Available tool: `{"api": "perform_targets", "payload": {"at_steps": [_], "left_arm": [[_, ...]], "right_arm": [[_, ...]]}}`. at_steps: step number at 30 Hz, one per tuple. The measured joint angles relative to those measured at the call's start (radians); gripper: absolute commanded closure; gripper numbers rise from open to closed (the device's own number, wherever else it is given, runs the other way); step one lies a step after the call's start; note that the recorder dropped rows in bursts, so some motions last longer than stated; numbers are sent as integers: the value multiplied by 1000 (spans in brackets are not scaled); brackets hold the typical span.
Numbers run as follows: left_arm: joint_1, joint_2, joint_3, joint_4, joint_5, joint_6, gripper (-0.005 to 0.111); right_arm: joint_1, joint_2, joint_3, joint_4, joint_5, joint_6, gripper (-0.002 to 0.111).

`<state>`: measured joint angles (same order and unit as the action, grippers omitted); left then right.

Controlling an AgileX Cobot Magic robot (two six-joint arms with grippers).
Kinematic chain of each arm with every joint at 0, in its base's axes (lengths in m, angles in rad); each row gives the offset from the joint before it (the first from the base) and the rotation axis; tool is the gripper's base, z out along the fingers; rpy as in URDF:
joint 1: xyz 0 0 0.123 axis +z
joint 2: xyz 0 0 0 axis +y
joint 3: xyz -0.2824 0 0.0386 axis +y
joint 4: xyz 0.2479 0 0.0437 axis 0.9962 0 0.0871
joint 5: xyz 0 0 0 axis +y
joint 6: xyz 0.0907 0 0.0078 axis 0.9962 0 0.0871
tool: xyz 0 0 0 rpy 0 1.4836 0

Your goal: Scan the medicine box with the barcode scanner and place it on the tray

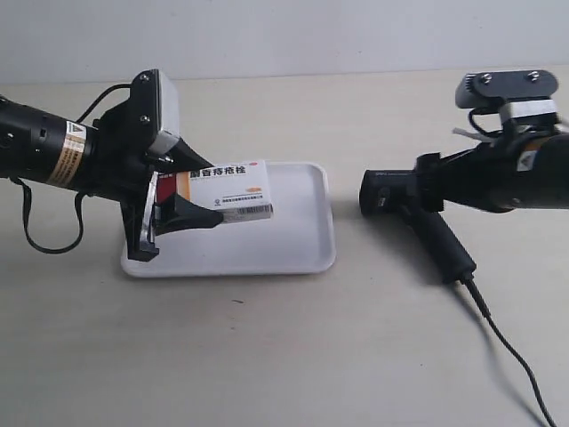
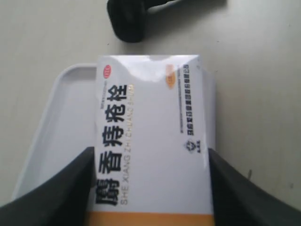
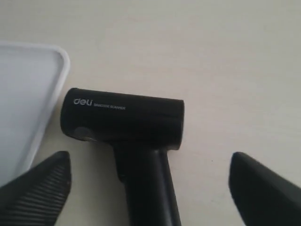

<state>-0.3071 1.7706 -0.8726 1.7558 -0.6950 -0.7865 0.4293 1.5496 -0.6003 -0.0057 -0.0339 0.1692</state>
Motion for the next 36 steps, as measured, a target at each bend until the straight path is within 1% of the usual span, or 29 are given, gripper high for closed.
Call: {"api": "perform_targets", "payload": {"at_steps": [1,3,5,7,9,10,11,12,13,14,16,18,20,25,29,36], "left_arm": [[15,6,-4,0,-10,0,107],[58,27,-16,-3,-50,4,107],[81,34,-20,-7,-74,16,107],[83,34,-20,-9,-92,18,107],[83,34,-20,-9,-101,18,107],[83,34,-20,-9,-103,18,107],[83,34,-20,-9,-103,18,107],[83,34,-20,-9,-103,20,107],[83,36,-20,-9,-103,20,107],[83,38,-20,-9,-103,20,107],[83,60,-20,-15,-101,22,107],[83,89,-20,-29,-92,40,107],[83,114,-20,-46,-88,59,107],[83,120,-20,-58,-85,70,107],[83,120,-21,-59,-85,71,107],[83,120,-21,-75,-95,71,107]], "right_arm": [[0,44,-22,-16,2,-2,6],[0,147,-70,-47,7,-2,6],[4,223,-106,-80,9,-2,6],[4,273,-139,-96,11,-8,7],[4,306,-163,-100,11,-36,15],[4,312,-169,-100,11,-47,28],[4,324,-174,-101,11,-65,38],[4,328,-177,-101,11,-76,52],[4,328,-177,-101,13,-85,62],[4,328,-177,-103,18,-92,75],[4,327,-179,-105,28,-113,94],[4,288,-179,-105,84,-123,108],[4,208,-179,-105,147,-154,108],[4,93,-179,-105,184,-252,108],[7,79,-179,-105,190,-314,108],[44,108,-179,-105,182,-393,108]]}}
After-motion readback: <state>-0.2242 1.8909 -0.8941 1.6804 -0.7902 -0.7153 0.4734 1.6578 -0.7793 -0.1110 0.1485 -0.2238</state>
